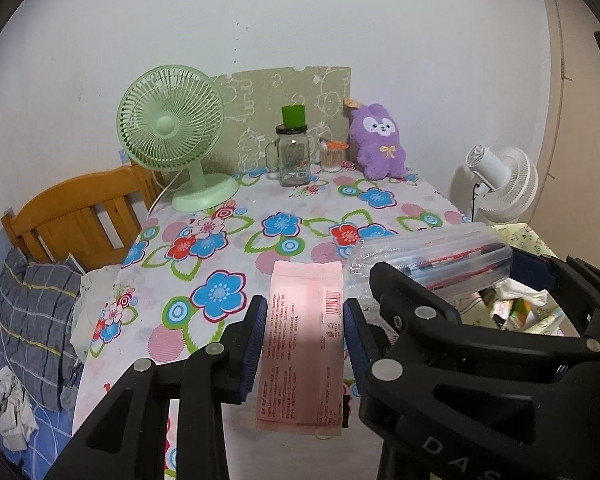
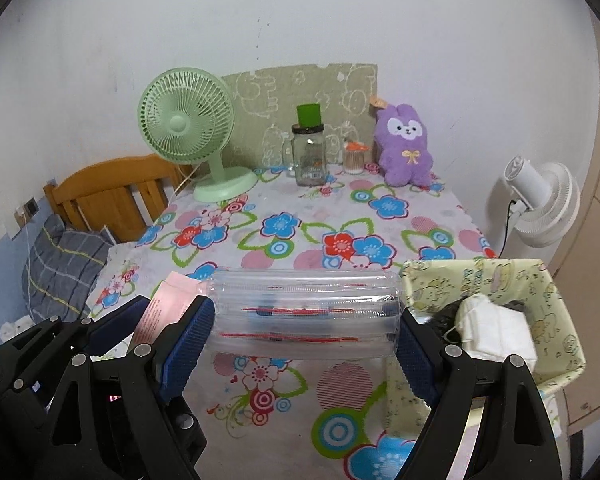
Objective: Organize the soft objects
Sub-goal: 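Lift pink packet in left gripper and pencil case in right gripper toward box, then lower pink packet with left gripper into box while right gripper lowers pencil case inside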
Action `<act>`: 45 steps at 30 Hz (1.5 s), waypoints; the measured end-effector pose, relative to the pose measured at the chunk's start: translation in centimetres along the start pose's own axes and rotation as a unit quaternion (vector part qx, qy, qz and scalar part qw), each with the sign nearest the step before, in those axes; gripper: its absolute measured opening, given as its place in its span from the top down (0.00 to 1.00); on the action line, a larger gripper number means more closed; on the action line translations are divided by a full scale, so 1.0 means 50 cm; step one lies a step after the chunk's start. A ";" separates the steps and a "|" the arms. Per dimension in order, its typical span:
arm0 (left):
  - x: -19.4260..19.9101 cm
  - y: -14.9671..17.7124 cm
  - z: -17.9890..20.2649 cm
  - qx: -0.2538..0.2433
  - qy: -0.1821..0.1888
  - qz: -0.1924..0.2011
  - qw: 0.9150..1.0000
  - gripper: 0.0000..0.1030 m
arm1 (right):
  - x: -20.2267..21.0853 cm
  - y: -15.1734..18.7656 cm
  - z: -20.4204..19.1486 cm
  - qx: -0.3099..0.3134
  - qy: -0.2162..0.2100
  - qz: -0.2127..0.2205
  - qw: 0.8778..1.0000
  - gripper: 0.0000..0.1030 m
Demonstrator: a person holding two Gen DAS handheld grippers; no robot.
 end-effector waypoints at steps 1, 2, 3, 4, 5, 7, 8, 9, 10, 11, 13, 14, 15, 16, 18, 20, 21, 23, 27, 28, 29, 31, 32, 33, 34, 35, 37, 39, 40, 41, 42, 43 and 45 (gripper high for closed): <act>0.003 -0.001 0.005 -0.003 0.000 0.002 1.000 0.62 | 0.006 -0.001 0.004 0.000 0.001 0.002 1.000 0.15; 0.006 -0.003 0.011 -0.005 0.001 0.003 1.000 0.62 | 0.012 -0.001 0.010 -0.002 0.003 0.005 1.000 0.15; 0.007 -0.004 0.016 -0.007 0.002 0.005 1.000 0.62 | 0.015 -0.002 0.014 -0.003 0.004 0.006 1.000 0.15; 0.008 -0.006 0.022 -0.009 0.004 0.006 1.000 0.62 | 0.019 -0.003 0.018 -0.004 0.005 0.008 1.000 0.15; 0.009 -0.007 0.028 -0.011 0.007 0.007 1.000 0.62 | 0.023 -0.003 0.025 -0.006 0.008 0.010 1.000 0.15; 0.008 -0.009 0.038 -0.016 0.011 0.008 1.000 0.62 | 0.027 -0.002 0.034 -0.010 0.011 0.011 1.000 0.15; 0.008 -0.011 0.042 -0.018 0.013 0.008 1.000 0.62 | 0.029 -0.002 0.042 -0.012 0.014 0.012 1.000 0.15; 0.007 -0.012 0.047 -0.021 0.015 0.009 1.000 0.62 | 0.030 -0.003 0.046 -0.014 0.016 0.012 1.000 0.15; 0.005 -0.015 0.054 -0.023 0.018 0.009 1.000 0.62 | 0.032 -0.002 0.053 -0.015 0.019 0.013 1.000 0.15; 0.004 -0.016 0.060 -0.025 0.020 0.010 0.999 0.62 | 0.034 -0.002 0.062 -0.017 0.022 0.014 1.000 0.15; 0.001 -0.021 0.075 -0.030 0.026 0.011 0.999 0.62 | 0.037 -0.004 0.077 -0.020 0.029 0.015 0.999 0.15; -0.001 -0.023 0.082 -0.033 0.028 0.011 0.999 0.62 | 0.038 -0.005 0.084 -0.021 0.031 0.016 0.999 0.15; -0.004 -0.026 0.090 -0.037 0.031 0.012 0.999 0.62 | 0.039 -0.005 0.092 -0.022 0.035 0.016 0.999 0.15; -0.006 -0.028 0.096 -0.038 0.033 0.012 0.999 0.62 | 0.040 -0.006 0.101 -0.023 0.038 0.017 0.999 0.15; -0.012 -0.032 0.112 -0.043 0.039 0.013 0.998 0.62 | 0.041 -0.008 0.114 -0.026 0.043 0.018 0.999 0.15; -0.017 -0.035 0.126 -0.048 0.042 0.012 0.998 0.62 | 0.039 -0.009 0.130 -0.029 0.050 0.019 0.998 0.15; -0.022 -0.037 0.135 -0.052 0.044 0.012 0.998 0.62 | 0.037 -0.009 0.137 -0.031 0.053 0.019 0.998 0.15; -0.029 -0.039 0.150 -0.057 0.049 0.010 0.997 0.62 | 0.034 -0.011 0.155 -0.035 0.060 0.018 0.997 0.15; -0.041 -0.045 0.179 -0.066 0.060 0.008 0.996 0.62 | 0.029 -0.009 0.186 -0.043 0.072 0.017 0.996 0.15; -0.044 -0.046 0.187 -0.068 0.064 0.008 0.996 0.62 | 0.027 -0.010 0.193 -0.045 0.076 0.016 0.996 0.15; -0.048 -0.047 0.194 -0.069 0.066 0.007 0.995 0.62 | 0.025 -0.010 0.202 -0.047 0.080 0.016 0.996 0.15; -0.056 -0.049 0.209 -0.073 0.072 0.004 0.995 0.62 | 0.023 -0.009 0.219 -0.049 0.087 0.014 0.995 0.15; -0.060 -0.050 0.216 -0.074 0.075 0.003 0.994 0.62 | 0.022 -0.008 0.226 -0.050 0.090 0.013 0.995 0.15; -0.066 -0.050 0.225 -0.077 0.079 0.002 0.994 0.62 | 0.020 -0.007 0.235 -0.052 0.094 0.012 0.994 0.15; -0.070 -0.051 0.233 -0.080 0.082 0.001 0.993 0.62 | 0.018 -0.006 0.243 -0.053 0.098 0.011 0.994 0.15; -0.074 -0.053 0.238 -0.082 0.084 0.000 0.993 0.62 | 0.017 -0.005 0.250 -0.055 0.101 0.010 0.993 0.15; -0.085 -0.054 0.255 -0.091 0.087 -0.001 0.992 0.62 | 0.013 -0.002 0.267 -0.060 0.107 0.008 0.992 0.15; -0.095 -0.055 0.271 -0.097 0.091 -0.004 0.991 0.62 | 0.006 0.002 0.285 -0.067 0.114 0.004 0.991 0.15; -0.101 -0.055 0.278 -0.100 0.094 -0.005 0.991 0.62 | 0.004 0.004 0.290 -0.068 0.116 0.004 0.991 0.15; -0.105 -0.054 0.284 -0.102 0.095 -0.006 0.990 0.62 | 0.001 0.006 0.299 -0.070 0.120 0.002 0.990 0.15; -0.111 -0.054 0.293 -0.104 0.098 -0.009 0.990 0.62 | -0.002 0.007 0.308 -0.071 0.124 0.000 0.990 0.15; -0.115 -0.054 0.299 -0.105 0.101 -0.010 0.989 0.62 | -0.004 0.009 0.316 -0.073 0.127 -0.001 0.989 0.15; -0.124 -0.054 0.310 -0.107 0.106 -0.013 0.988 0.62 | -0.008 0.012 0.329 -0.076 0.131 -0.004 0.988 0.15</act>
Point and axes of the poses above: each gripper's, at about its wrist camera, not at the fingertips, and x roughly against the way its jaws point, z to its right, y to its underside, the point moved 7 cm from there along -x, roughly the way its jaws point, and after that the axes turned 6 degrees about y, right-handed, at the moved point
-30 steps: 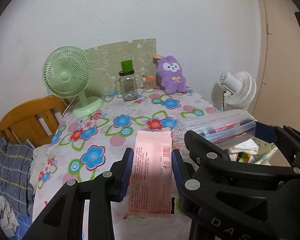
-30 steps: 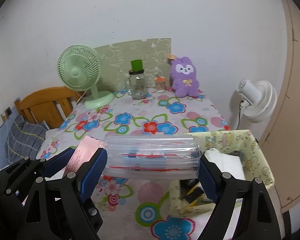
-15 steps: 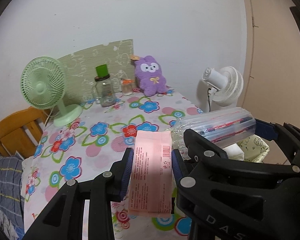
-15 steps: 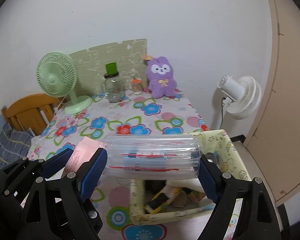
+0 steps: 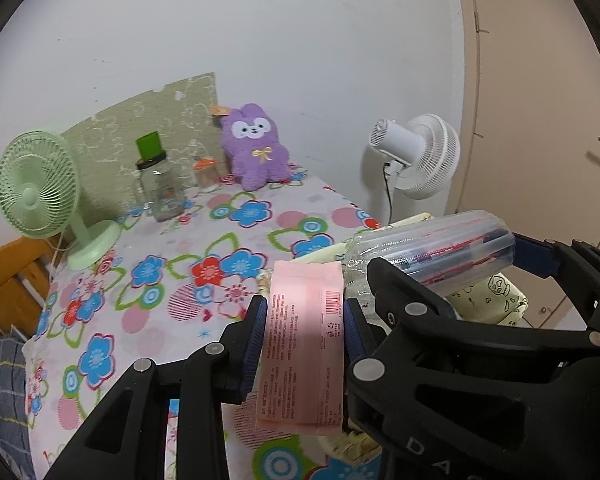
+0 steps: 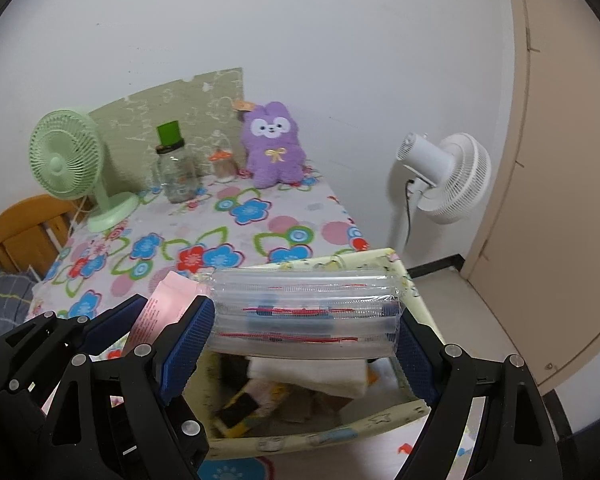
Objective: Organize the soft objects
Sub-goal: 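Lower pink packet with left gripper into box while right gripper lowers pencil case inside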
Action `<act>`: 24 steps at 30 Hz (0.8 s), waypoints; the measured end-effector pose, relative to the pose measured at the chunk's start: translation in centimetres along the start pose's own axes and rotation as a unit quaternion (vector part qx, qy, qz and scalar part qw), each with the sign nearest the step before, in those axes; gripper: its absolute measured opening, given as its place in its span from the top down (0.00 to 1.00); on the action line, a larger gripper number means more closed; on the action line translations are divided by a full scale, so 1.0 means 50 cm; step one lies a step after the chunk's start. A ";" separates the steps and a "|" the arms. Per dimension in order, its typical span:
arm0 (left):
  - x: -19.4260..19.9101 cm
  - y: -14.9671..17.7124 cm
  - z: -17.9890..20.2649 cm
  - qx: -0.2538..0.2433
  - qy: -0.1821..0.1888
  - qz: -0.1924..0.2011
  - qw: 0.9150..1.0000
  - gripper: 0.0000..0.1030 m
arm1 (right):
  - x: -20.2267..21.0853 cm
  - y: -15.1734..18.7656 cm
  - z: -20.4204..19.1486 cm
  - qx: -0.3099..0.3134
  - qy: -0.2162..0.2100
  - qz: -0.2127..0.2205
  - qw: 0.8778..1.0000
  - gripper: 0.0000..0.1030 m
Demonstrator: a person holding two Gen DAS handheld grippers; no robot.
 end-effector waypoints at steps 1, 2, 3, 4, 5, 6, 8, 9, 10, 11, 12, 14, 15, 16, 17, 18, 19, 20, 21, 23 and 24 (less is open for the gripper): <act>-0.006 -0.001 0.004 -0.001 0.003 -0.002 1.000 0.62 | -0.004 0.000 0.007 -0.001 0.002 -0.002 1.000 0.15; -0.011 -0.002 0.006 -0.002 0.005 -0.003 1.000 0.62 | -0.009 0.001 0.013 -0.003 0.005 -0.004 1.000 0.15; -0.017 -0.003 0.010 -0.003 0.007 -0.005 1.000 0.62 | -0.014 0.001 0.019 -0.004 0.007 -0.006 1.000 0.15; -0.021 -0.003 0.012 -0.003 0.008 -0.006 1.000 0.62 | -0.017 0.002 0.022 -0.005 0.008 -0.007 1.000 0.15; -0.027 -0.003 0.014 -0.003 0.009 -0.008 1.000 0.62 | -0.022 0.003 0.027 -0.006 0.009 -0.009 1.000 0.15; -0.031 -0.004 0.016 -0.003 0.010 -0.010 1.000 0.62 | -0.026 0.004 0.030 -0.007 0.009 -0.011 1.000 0.15; -0.042 -0.001 0.020 -0.005 0.011 -0.016 1.000 0.62 | -0.038 0.008 0.036 -0.008 0.009 -0.016 1.000 0.15; -0.047 0.000 0.021 -0.005 0.010 -0.019 1.000 0.62 | -0.044 0.010 0.038 -0.009 0.008 -0.020 1.000 0.15; -0.053 0.002 0.022 -0.005 0.010 -0.022 1.000 0.62 | -0.048 0.011 0.040 -0.009 0.007 -0.023 1.000 0.15; -0.058 0.003 0.022 -0.005 0.009 -0.024 1.000 0.62 | -0.055 0.014 0.041 -0.012 0.006 -0.028 1.000 0.15; -0.063 0.004 0.021 -0.004 0.007 -0.027 1.000 0.62 | -0.060 0.017 0.042 -0.015 0.003 -0.032 0.999 0.15; -0.071 0.006 0.020 -0.004 0.005 -0.031 0.999 0.62 | -0.073 0.023 0.044 -0.021 -0.005 -0.040 0.999 0.14; -0.075 0.006 0.020 -0.003 0.005 -0.033 0.999 0.62 | -0.077 0.025 0.044 -0.023 -0.007 -0.042 0.999 0.14; -0.079 0.008 0.020 -0.001 0.007 -0.037 0.999 0.62 | -0.082 0.027 0.045 -0.023 -0.010 -0.045 0.999 0.14; -0.082 0.010 0.020 -0.001 0.008 -0.040 0.999 0.62 | -0.087 0.029 0.045 -0.024 -0.013 -0.047 0.999 0.13; -0.086 0.010 0.020 0.000 0.009 -0.043 0.999 0.62 | -0.091 0.030 0.045 -0.024 -0.015 -0.050 0.998 0.12; -0.090 0.012 0.021 0.000 0.008 -0.046 0.999 0.62 | -0.094 0.031 0.045 -0.023 -0.015 -0.052 0.998 0.10; -0.094 0.013 0.021 0.000 0.010 -0.048 0.999 0.62 | -0.098 0.032 0.045 -0.021 -0.016 -0.055 0.998 0.09; -0.098 0.015 0.021 0.001 0.011 -0.051 0.999 0.61 | -0.101 0.034 0.046 -0.020 -0.016 -0.057 0.998 0.07; -0.104 0.017 0.023 0.004 0.012 -0.054 0.998 0.61 | -0.110 0.037 0.049 -0.021 -0.014 -0.067 0.997 0.05; -0.107 0.018 0.023 0.005 0.012 -0.055 0.998 0.61 | -0.113 0.039 0.051 -0.023 -0.012 -0.071 0.997 0.04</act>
Point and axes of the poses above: each gripper's, at about its wrist camera, not at the fingertips, and x roughly against the way its jaws point, z to its right, y to its underside, the point moved 7 cm from there along -x, roughly the way its jaws point, and after that the axes turned 6 degrees about y, right-handed, at the moved point
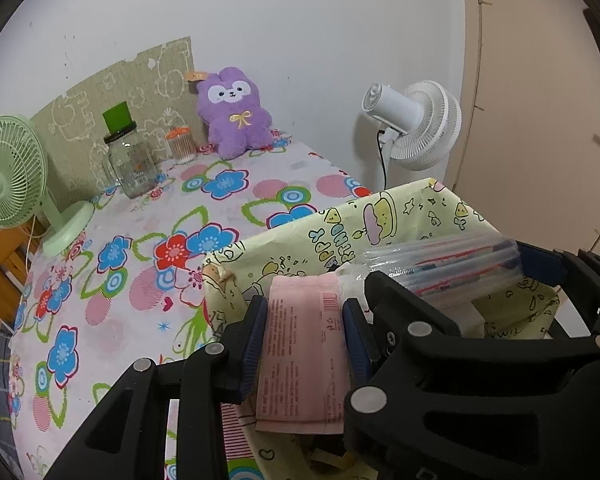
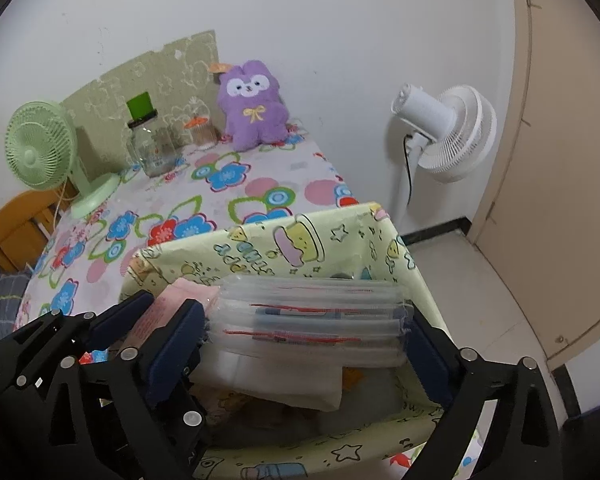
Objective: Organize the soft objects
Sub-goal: 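Lower pink packet with left gripper into box while right gripper lowers pencil case inside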
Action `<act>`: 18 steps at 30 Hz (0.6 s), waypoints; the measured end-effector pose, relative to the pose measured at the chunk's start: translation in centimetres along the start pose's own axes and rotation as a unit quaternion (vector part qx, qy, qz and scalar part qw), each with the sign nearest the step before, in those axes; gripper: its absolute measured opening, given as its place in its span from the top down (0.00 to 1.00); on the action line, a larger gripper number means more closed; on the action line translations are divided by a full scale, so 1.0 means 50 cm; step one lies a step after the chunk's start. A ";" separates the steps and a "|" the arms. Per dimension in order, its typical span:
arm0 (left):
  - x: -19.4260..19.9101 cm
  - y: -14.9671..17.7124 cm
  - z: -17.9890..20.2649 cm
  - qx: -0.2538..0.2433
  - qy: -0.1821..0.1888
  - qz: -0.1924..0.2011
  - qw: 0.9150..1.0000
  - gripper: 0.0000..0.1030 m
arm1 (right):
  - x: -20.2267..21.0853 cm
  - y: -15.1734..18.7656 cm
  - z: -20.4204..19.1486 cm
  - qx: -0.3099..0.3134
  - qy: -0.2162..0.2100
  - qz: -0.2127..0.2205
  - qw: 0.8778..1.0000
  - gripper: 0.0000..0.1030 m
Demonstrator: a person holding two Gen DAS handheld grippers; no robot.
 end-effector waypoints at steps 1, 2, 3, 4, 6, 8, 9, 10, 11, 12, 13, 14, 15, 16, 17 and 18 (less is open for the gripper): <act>-0.003 0.001 0.001 0.000 0.001 -0.002 1.000 0.61 | -0.005 0.001 0.002 -0.003 -0.001 -0.006 1.000 0.04; -0.004 0.002 0.001 0.000 0.001 -0.002 1.000 0.61 | -0.007 0.002 0.003 -0.003 -0.001 -0.008 1.000 0.04; -0.005 0.002 0.001 0.001 0.001 -0.003 1.000 0.61 | -0.009 0.003 0.004 -0.002 -0.001 -0.009 1.000 0.04; -0.006 0.000 -0.001 0.002 0.000 -0.003 1.000 0.60 | -0.010 0.003 0.005 0.000 0.001 -0.007 1.000 0.04; -0.007 -0.002 -0.003 0.005 0.000 -0.001 1.000 0.52 | -0.009 0.001 0.007 0.003 0.005 -0.003 1.000 0.04; -0.007 -0.003 0.002 0.002 0.005 0.000 1.000 0.47 | -0.007 -0.001 0.009 0.004 0.010 -0.001 1.000 0.03; -0.006 -0.002 0.005 -0.002 0.005 0.000 1.000 0.41 | -0.007 -0.002 0.011 0.003 0.013 0.000 1.000 0.02; -0.005 -0.002 0.007 -0.007 0.003 0.000 1.000 0.37 | -0.006 -0.004 0.014 0.001 0.017 0.001 1.000 0.01; -0.003 -0.002 0.009 -0.013 -0.005 0.002 1.000 0.31 | -0.005 -0.006 0.018 -0.002 0.021 0.003 1.000 0.01; -0.002 -0.001 0.012 -0.020 -0.006 0.003 1.000 0.30 | -0.004 -0.008 0.022 -0.004 0.024 0.005 1.000 0.01; -0.001 0.000 0.013 -0.022 -0.006 0.002 1.000 0.29 | -0.002 -0.009 0.025 -0.007 0.022 0.006 1.000 0.01; 0.000 0.000 0.013 -0.022 -0.005 0.002 1.000 0.28 | 0.000 -0.010 0.028 -0.009 0.020 0.006 1.000 0.01; 0.002 0.001 0.013 -0.021 -0.003 0.002 1.000 0.27 | 0.002 -0.011 0.029 -0.010 0.021 0.007 1.000 0.01; 0.003 0.001 0.013 -0.021 -0.001 0.002 1.000 0.27 | 0.005 -0.012 0.029 -0.010 0.023 0.010 1.000 0.01; 0.006 0.001 0.012 -0.020 -0.001 0.002 1.000 0.26 | 0.008 -0.011 0.029 -0.009 0.024 0.011 1.000 0.01; 0.008 0.002 0.012 -0.020 0.000 0.002 1.000 0.26 | 0.010 -0.011 0.029 -0.007 0.026 0.013 1.000 0.01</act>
Point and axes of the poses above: each gripper's, at about its wrist camera, not at the fingertips, and x roughly against the way its jaws point, z to its right, y to its underside, the point moved 7 cm from there along -x, roughly the way its jaws point, and after that the axes turned 6 degrees about y, right-handed, at the moved point
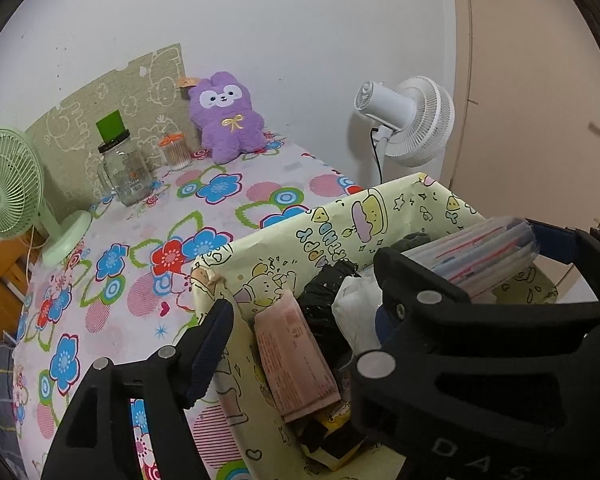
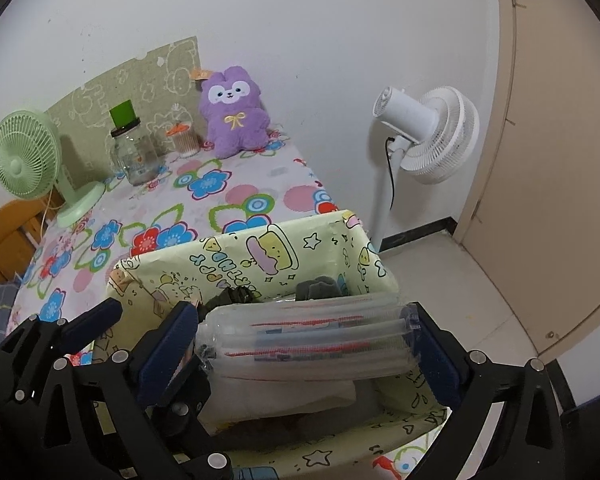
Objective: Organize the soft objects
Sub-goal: 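Lower pink packet with left gripper into box while right gripper lowers pencil case inside, then open both grippers and lift them out of the box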
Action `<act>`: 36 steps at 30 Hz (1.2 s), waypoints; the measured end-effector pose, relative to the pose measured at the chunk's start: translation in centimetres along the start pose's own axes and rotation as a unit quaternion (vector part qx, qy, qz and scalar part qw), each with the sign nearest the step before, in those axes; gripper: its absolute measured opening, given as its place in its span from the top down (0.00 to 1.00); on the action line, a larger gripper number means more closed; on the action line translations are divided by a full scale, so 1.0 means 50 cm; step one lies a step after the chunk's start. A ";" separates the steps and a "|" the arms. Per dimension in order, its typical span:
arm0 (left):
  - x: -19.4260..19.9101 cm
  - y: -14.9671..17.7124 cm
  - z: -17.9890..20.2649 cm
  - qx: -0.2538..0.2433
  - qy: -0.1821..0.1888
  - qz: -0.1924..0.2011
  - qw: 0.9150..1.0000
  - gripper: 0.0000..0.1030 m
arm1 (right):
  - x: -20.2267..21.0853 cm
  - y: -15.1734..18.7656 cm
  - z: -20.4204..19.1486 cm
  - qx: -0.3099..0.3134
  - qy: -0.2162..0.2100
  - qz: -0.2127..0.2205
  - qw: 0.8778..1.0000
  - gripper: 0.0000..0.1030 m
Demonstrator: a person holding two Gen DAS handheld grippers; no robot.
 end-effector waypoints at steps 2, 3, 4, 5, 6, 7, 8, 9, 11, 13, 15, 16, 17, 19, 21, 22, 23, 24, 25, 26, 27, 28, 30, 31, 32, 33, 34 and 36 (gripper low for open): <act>-0.002 -0.002 0.000 -0.001 -0.001 0.000 1.000 0.24 | 0.006 -0.001 0.000 0.002 0.005 0.004 1.000 0.01; 0.002 -0.002 -0.001 -0.002 0.000 0.002 1.000 0.23 | 0.008 -0.002 0.000 0.003 0.007 0.005 1.000 0.01; 0.001 -0.003 -0.001 -0.002 -0.001 0.003 1.000 0.23 | 0.010 -0.003 0.000 0.004 0.010 0.005 1.000 0.01; 0.006 -0.004 -0.001 -0.004 -0.003 0.006 1.000 0.21 | 0.013 -0.004 -0.001 0.005 0.011 0.007 1.000 0.01; 0.013 -0.002 0.000 -0.006 -0.006 0.008 1.000 0.16 | 0.018 -0.004 -0.002 0.004 0.011 0.009 1.000 0.01; 0.017 -0.002 -0.006 -0.005 -0.018 0.009 1.000 0.13 | 0.022 -0.005 -0.003 0.004 0.009 0.011 1.000 0.01; 0.023 -0.002 -0.012 -0.003 -0.029 0.014 0.999 0.11 | 0.025 -0.005 -0.004 0.003 0.007 0.012 1.000 0.01; 0.028 -0.003 -0.019 0.000 -0.035 0.016 0.999 0.11 | 0.029 -0.006 -0.007 0.003 0.004 0.013 1.000 0.01; 0.039 -0.004 -0.030 0.011 -0.032 0.020 0.999 0.11 | 0.037 -0.006 -0.014 0.001 -0.008 0.013 1.000 0.01; 0.047 -0.004 -0.041 0.016 -0.036 0.023 0.999 0.11 | 0.043 -0.007 -0.022 0.001 -0.012 0.014 1.000 0.01; 0.056 -0.001 -0.047 0.015 -0.040 0.026 0.999 0.11 | 0.049 -0.010 -0.031 0.005 -0.013 0.017 1.000 0.01; 0.060 0.000 -0.050 0.016 -0.041 0.028 0.999 0.11 | 0.054 -0.012 -0.037 0.009 -0.014 0.021 1.000 0.01; 0.065 0.000 -0.054 0.017 -0.043 0.030 0.998 0.10 | 0.057 -0.013 -0.040 0.011 -0.013 0.023 1.000 0.01; 0.074 0.000 -0.062 0.021 -0.045 0.034 0.998 0.09 | 0.065 -0.019 -0.047 0.016 -0.011 0.032 0.999 0.01; 0.082 -0.003 -0.072 0.024 -0.051 0.036 0.998 0.08 | 0.071 -0.025 -0.054 0.023 -0.006 0.039 0.999 0.01; 0.085 -0.005 -0.077 0.025 -0.053 0.038 0.998 0.08 | 0.073 -0.028 -0.058 0.025 -0.005 0.041 0.999 0.01; 0.088 -0.008 -0.080 0.025 -0.054 0.039 0.997 0.08 | 0.075 -0.030 -0.062 0.027 -0.006 0.043 0.999 0.01; 0.092 -0.011 -0.082 0.024 -0.056 0.042 0.997 0.08 | 0.077 -0.033 -0.064 0.028 -0.006 0.045 0.999 0.01; 0.096 -0.014 -0.084 0.024 -0.056 0.044 0.997 0.08 | 0.080 -0.036 -0.066 0.029 -0.006 0.047 0.998 0.01; 0.098 -0.016 -0.086 0.023 -0.056 0.046 0.997 0.08 | 0.083 -0.040 -0.070 0.031 -0.006 0.049 0.998 0.01; 0.101 -0.018 -0.087 0.023 -0.055 0.048 0.997 0.08 | 0.086 -0.043 -0.073 0.033 -0.007 0.052 0.998 0.01; 0.103 -0.021 -0.088 0.023 -0.056 0.050 0.997 0.08 | 0.087 -0.045 -0.075 0.034 -0.007 0.053 0.998 0.01; 0.105 -0.023 -0.093 0.024 -0.057 0.051 0.997 0.08 | 0.091 -0.051 -0.081 0.038 -0.007 0.058 0.998 0.01; 0.107 -0.024 -0.094 0.025 -0.057 0.052 0.997 0.08 | 0.093 -0.053 -0.083 0.040 -0.007 0.058 0.997 0.01; 0.110 -0.024 -0.096 0.025 -0.056 0.052 0.997 0.08 | 0.096 -0.055 -0.085 0.041 -0.008 0.060 0.997 0.01; 0.112 -0.024 -0.096 0.026 -0.056 0.054 0.997 0.08 | 0.098 -0.055 -0.086 0.042 -0.008 0.061 0.997 0.01; 0.115 -0.025 -0.097 0.026 -0.055 0.055 0.997 0.08 | 0.101 -0.056 -0.088 0.043 -0.008 0.062 0.997 0.01; 0.122 -0.025 -0.098 0.027 -0.054 0.058 0.997 0.08 | 0.108 -0.056 -0.094 0.047 -0.010 0.063 0.997 0.01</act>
Point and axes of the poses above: each gripper's, at about its wrist camera, not at the fingertips, and x roughly against the way its jaws point, z to its right, y to its underside, the point moved 7 cm from there along -x, roughly the way its jaws point, and after that the axes turned 6 degrees about y, right-handed, at the moved point
